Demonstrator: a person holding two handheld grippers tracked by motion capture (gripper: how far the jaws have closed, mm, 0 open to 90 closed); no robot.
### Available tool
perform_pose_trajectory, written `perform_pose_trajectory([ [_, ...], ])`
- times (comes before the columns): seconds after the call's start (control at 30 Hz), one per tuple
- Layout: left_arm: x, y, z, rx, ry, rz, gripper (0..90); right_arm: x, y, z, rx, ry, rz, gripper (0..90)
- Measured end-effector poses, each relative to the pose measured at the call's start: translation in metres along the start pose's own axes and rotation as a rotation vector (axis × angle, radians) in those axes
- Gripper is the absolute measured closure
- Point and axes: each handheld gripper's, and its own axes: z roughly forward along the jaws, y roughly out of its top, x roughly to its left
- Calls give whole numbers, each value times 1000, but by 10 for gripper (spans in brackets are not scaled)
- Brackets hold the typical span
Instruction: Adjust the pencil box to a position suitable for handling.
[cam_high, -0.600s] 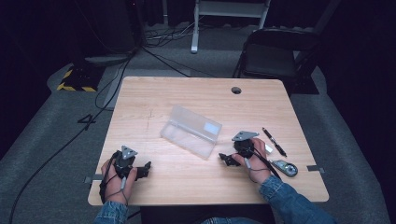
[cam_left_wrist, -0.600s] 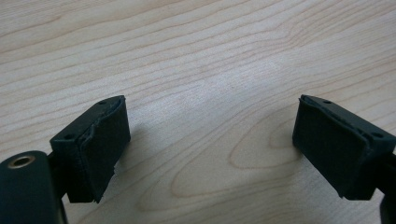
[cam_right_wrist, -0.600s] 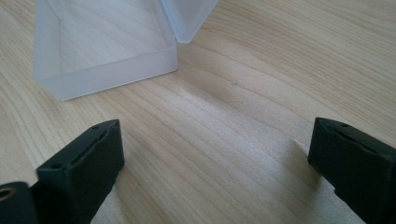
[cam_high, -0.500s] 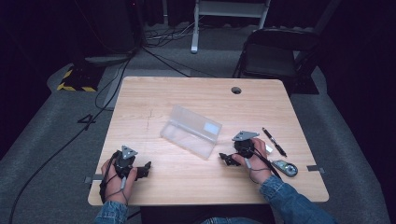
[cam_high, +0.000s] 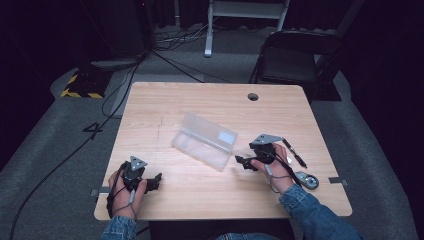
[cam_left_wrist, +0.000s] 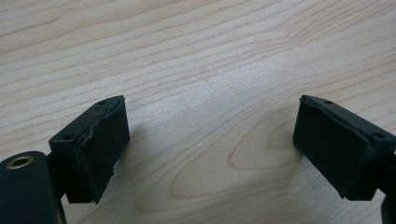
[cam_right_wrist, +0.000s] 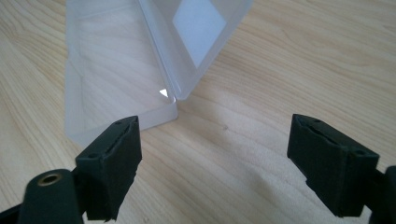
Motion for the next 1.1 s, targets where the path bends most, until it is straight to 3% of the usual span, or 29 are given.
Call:
perform_pose_trajectory([
  [0.23,0,0,0,0,0,-1,111,6,11,4,-17,18,-4,214],
  [0.5,0,0,0,0,1,-2,112,16,19,20,14,46,-13,207],
  [0.7,-1,-1,-1,-1,4,3,117,22,22,31,1,52,-5,201],
  [1.1,-2,-4,-3,-3,4,2,118,34,20,48,61,54,-46,193],
])
